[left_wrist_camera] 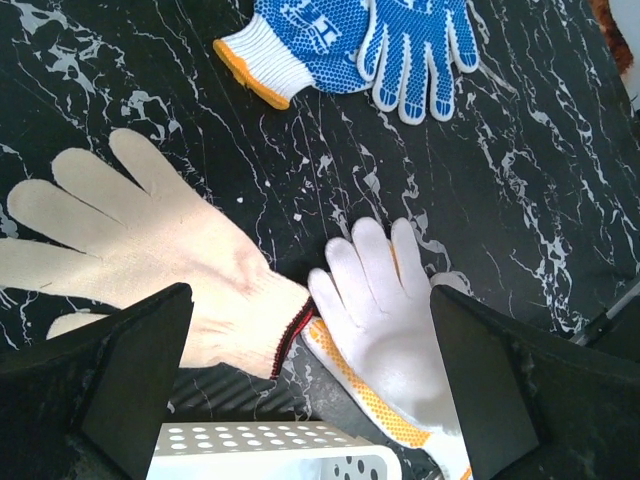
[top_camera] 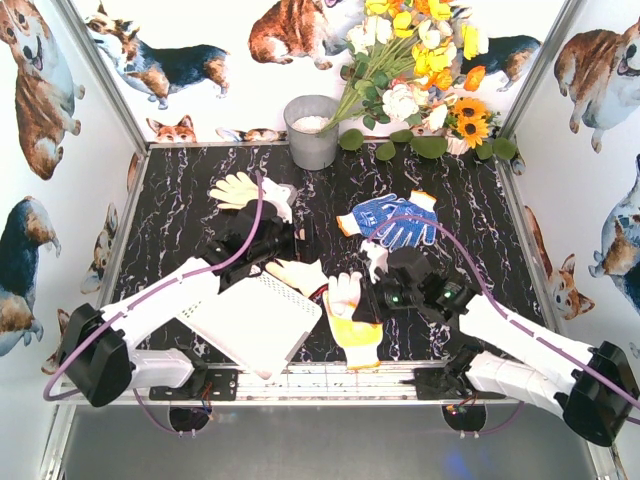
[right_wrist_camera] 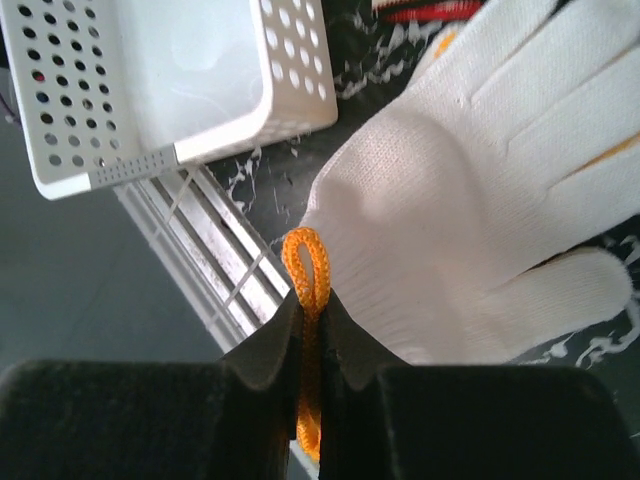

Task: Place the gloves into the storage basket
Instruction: Pair the glove with the glove.

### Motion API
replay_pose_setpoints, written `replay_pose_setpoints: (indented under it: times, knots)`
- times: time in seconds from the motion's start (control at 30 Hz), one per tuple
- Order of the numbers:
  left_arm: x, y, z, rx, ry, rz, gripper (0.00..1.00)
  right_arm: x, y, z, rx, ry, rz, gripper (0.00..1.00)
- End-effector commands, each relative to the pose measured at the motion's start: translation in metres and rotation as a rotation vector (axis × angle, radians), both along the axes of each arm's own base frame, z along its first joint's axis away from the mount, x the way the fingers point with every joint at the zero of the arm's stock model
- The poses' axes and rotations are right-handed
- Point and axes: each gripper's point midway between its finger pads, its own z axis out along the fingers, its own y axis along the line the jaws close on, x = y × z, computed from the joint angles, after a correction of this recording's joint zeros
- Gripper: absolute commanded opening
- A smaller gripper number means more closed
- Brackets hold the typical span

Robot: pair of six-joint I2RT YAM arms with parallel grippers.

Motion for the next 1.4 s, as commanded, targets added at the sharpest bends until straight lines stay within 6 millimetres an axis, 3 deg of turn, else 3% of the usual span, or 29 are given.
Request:
replay_pose_setpoints:
  times: [0.0, 0.03, 0.13, 0.27, 0.4, 0.53, 0.7, 0.77, 0.83, 0.93, 1.37]
  knots:
    - [0.011, -0.002, 0.007, 0.003, -0.001, 0.021, 1.00, -0.017, -0.001, -0.006, 0.006, 0.072, -0.037, 0.00]
    - [0.011, -0.002, 0.004, 0.011, 0.009, 0.023, 1.00, -0.021, -0.001, -0.007, 0.003, 0.084, -0.041, 0.05]
    - [0.016, -0.006, -0.006, 0.036, 0.045, 0.026, 0.99, -0.025, -0.007, -0.006, -0.015, 0.108, -0.094, 0.34]
    - [0.016, -0.016, -0.018, 0.045, 0.089, -0.009, 0.93, -0.015, -0.016, 0.018, 0.003, 0.059, -0.186, 0.68]
    - [0.013, -0.030, -0.028, 0.060, 0.110, -0.044, 0.85, 0.005, -0.035, 0.030, -0.016, 0.027, -0.391, 0.78]
    - [0.008, -0.046, -0.039, 0.073, 0.136, -0.084, 0.77, 0.017, -0.053, 0.014, -0.067, 0.110, -0.541, 0.78]
    - [0.003, -0.066, -0.056, 0.084, 0.171, -0.140, 0.70, 0.028, -0.068, -0.012, -0.071, 0.274, -0.677, 0.67]
    - [0.001, -0.073, -0.062, 0.088, 0.183, -0.160, 0.69, 0.031, -0.074, -0.020, -0.081, 0.294, -0.710, 0.65]
    - [0.000, -0.079, -0.066, 0.086, 0.192, -0.176, 0.68, 0.032, -0.080, -0.030, -0.100, 0.302, -0.742, 0.56]
    - [-0.004, -0.087, -0.082, 0.100, 0.222, -0.202, 0.67, 0.032, -0.087, -0.044, -0.132, 0.308, -0.770, 0.54]
    - [-0.003, -0.092, -0.112, 0.124, 0.272, -0.204, 0.61, 0.035, -0.076, -0.075, -0.119, 0.378, -0.766, 0.38]
